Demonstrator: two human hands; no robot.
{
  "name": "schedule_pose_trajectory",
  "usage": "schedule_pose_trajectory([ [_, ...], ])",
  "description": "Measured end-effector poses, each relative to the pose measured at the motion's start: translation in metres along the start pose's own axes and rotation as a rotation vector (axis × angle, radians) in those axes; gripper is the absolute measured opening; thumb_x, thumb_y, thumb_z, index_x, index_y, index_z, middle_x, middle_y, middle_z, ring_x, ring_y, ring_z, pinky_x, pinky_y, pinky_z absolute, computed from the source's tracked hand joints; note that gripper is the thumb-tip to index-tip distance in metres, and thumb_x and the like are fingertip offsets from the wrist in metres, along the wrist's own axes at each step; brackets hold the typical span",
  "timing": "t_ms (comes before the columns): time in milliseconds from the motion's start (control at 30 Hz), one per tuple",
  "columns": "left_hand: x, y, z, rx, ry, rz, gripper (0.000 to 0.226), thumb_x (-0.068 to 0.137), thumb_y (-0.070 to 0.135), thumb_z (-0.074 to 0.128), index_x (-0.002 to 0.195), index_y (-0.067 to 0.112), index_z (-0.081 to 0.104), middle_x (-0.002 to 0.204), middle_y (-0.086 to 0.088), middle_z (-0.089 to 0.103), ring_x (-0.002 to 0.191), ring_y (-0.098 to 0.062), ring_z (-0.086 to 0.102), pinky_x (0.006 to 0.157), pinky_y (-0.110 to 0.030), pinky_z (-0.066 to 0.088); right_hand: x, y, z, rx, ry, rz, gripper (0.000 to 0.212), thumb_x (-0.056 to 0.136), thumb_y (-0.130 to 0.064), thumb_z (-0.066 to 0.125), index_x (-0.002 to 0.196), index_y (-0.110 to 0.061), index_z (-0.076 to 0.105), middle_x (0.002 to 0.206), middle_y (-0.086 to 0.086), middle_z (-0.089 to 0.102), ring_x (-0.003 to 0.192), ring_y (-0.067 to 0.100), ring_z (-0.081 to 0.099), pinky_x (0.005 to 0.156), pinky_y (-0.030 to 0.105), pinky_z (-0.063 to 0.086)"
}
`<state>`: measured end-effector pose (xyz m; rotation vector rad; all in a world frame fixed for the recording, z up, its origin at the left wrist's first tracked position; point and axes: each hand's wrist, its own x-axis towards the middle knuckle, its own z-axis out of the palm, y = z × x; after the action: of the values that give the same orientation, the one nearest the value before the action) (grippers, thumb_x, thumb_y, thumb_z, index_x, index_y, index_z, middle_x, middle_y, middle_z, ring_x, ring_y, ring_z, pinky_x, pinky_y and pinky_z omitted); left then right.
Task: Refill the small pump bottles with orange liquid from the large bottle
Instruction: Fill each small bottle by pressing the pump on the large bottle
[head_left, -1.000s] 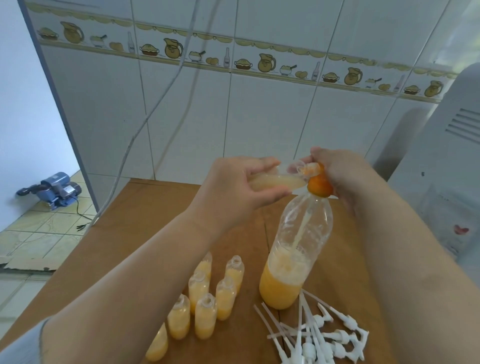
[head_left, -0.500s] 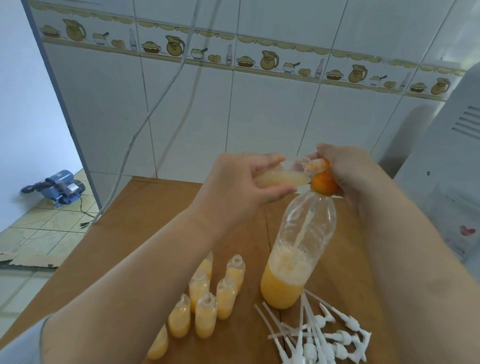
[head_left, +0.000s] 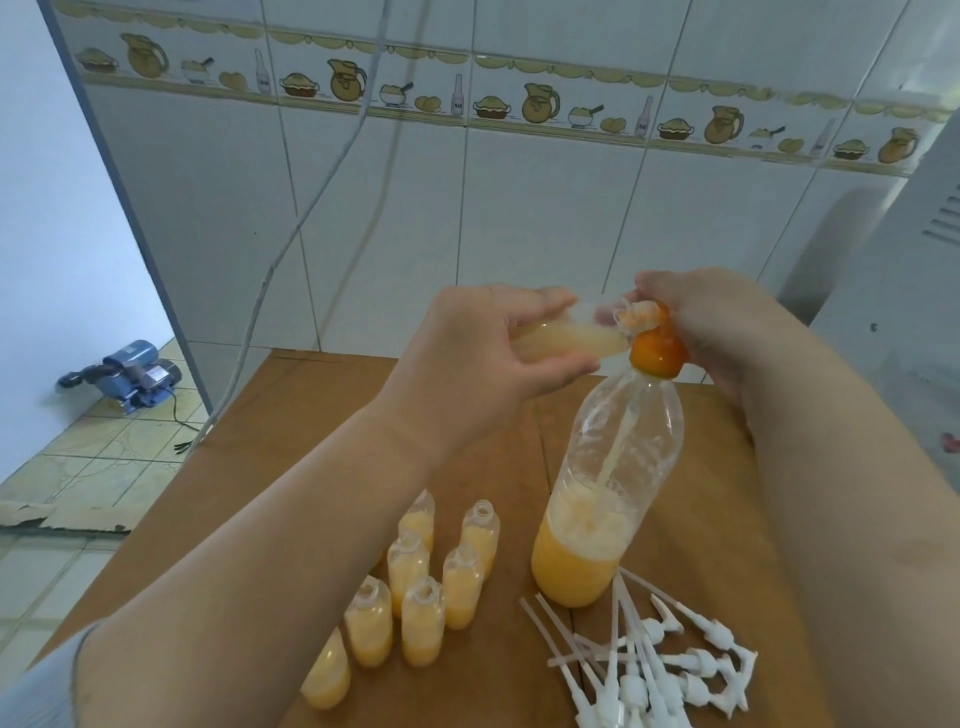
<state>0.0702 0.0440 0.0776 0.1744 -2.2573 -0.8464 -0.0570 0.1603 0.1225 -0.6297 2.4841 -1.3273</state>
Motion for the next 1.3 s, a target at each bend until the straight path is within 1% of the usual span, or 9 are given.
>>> schedule_pose_trajectory([
  [133, 0.002, 0.006, -0.004, -0.002, 0.032, 0.043, 0.054, 0.073, 0.04, 0.075, 0.122, 0.02, 0.064, 0.113, 0.008, 0.068, 0.1, 0.002, 0.059, 0.089, -0.015, 0.048, -0.001, 0.001, -0.007, 0.002, 0.022, -0.055, 0.032, 0.099, -0.034, 0.041, 0.086, -0.018, 0.065, 0.083, 0.001, 0.066, 0.082, 0.015, 0.059, 0.088, 0.035, 0.045],
  [267, 0.001, -0.002, 0.0, -0.015, 0.021, 0.022, 0.053, 0.073, 0.039, 0.076, 0.12, 0.019, 0.064, 0.109, 0.009, 0.068, 0.102, 0.004, 0.056, 0.09, -0.013, 0.046, 0.002, 0.002, 0.002, 0.019, 0.048, -0.016, 0.037, 0.099, -0.021, 0.035, 0.093, -0.007, 0.068, 0.077, -0.006, 0.065, 0.051, 0.004, 0.056, 0.057, 0.009, 0.044],
  [333, 0.0, -0.006, 0.004, -0.02, -0.004, 0.0, 0.053, 0.074, 0.038, 0.076, 0.122, 0.019, 0.064, 0.111, 0.009, 0.068, 0.1, 0.005, 0.056, 0.091, -0.013, 0.045, 0.003, 0.003, 0.006, -0.025, 0.04, -0.007, 0.035, 0.1, -0.016, 0.034, 0.107, -0.003, 0.065, 0.093, 0.001, 0.068, 0.052, 0.006, 0.054, 0.045, 0.012, 0.043],
  [467, 0.0, -0.004, 0.004, -0.042, -0.001, -0.008, 0.054, 0.073, 0.038, 0.076, 0.123, 0.02, 0.063, 0.109, 0.01, 0.067, 0.09, 0.01, 0.057, 0.089, -0.01, 0.045, 0.002, -0.002, 0.001, -0.009, 0.058, -0.018, 0.031, 0.099, -0.022, 0.039, 0.107, -0.005, 0.063, 0.075, -0.003, 0.058, 0.044, 0.003, 0.056, 0.042, 0.01, 0.039],
  [600, 0.0, 0.002, 0.0, -0.055, 0.026, 0.016, 0.054, 0.072, 0.042, 0.075, 0.122, 0.022, 0.063, 0.104, 0.018, 0.063, 0.096, 0.007, 0.059, 0.087, -0.01, 0.047, -0.001, 0.001, -0.007, 0.04, 0.051, -0.022, 0.028, 0.098, -0.028, 0.042, 0.092, -0.014, 0.065, 0.075, -0.002, 0.063, 0.064, 0.008, 0.056, 0.067, 0.024, 0.043],
  [933, -0.008, -0.008, 0.014, 0.032, -0.025, -0.005, 0.057, 0.079, 0.044, 0.07, 0.129, 0.021, 0.058, 0.112, 0.008, 0.066, 0.097, 0.002, 0.058, 0.09, -0.021, 0.05, 0.01, 0.012, 0.005, 0.188, 0.108, 0.048, 0.026, 0.094, -0.025, 0.048, 0.106, -0.009, 0.064, 0.073, -0.001, 0.062, 0.035, 0.001, 0.056, 0.052, 0.019, 0.049],
  [1033, -0.011, -0.003, 0.014, 0.07, -0.015, 0.009, 0.059, 0.083, 0.047, 0.065, 0.133, 0.02, 0.052, 0.121, 0.006, 0.062, 0.105, -0.004, 0.057, 0.093, -0.029, 0.05, 0.005, 0.01, -0.001, 0.213, 0.123, -0.024, 0.033, 0.094, -0.034, 0.048, 0.105, -0.011, 0.067, 0.085, -0.001, 0.07, 0.057, 0.005, 0.064, 0.068, 0.026, 0.051],
  [1200, -0.034, -0.011, 0.014, 0.104, -0.045, -0.053, 0.052, 0.088, 0.052, 0.052, 0.133, 0.025, 0.046, 0.11, 0.017, 0.055, 0.088, 0.003, 0.049, 0.076, -0.013, 0.039, -0.011, 0.01, -0.011, 0.179, 0.17, -0.169, 0.047, 0.092, -0.059, 0.039, 0.089, -0.024, 0.07, 0.092, -0.009, 0.072, 0.094, 0.012, 0.064, 0.088, 0.038, 0.041],
  [1300, -0.068, -0.017, 0.023, -0.009, -0.05, -0.173, 0.039, 0.088, 0.051, 0.048, 0.122, 0.032, 0.039, 0.094, 0.019, 0.053, 0.073, 0.004, 0.052, 0.06, -0.009, 0.038, -0.03, 0.029, -0.017, 0.256, 0.399, -0.266, 0.031, 0.092, -0.049, 0.043, 0.084, -0.03, 0.066, 0.095, -0.011, 0.07, 0.095, 0.005, 0.063, 0.084, 0.026, 0.044],
])
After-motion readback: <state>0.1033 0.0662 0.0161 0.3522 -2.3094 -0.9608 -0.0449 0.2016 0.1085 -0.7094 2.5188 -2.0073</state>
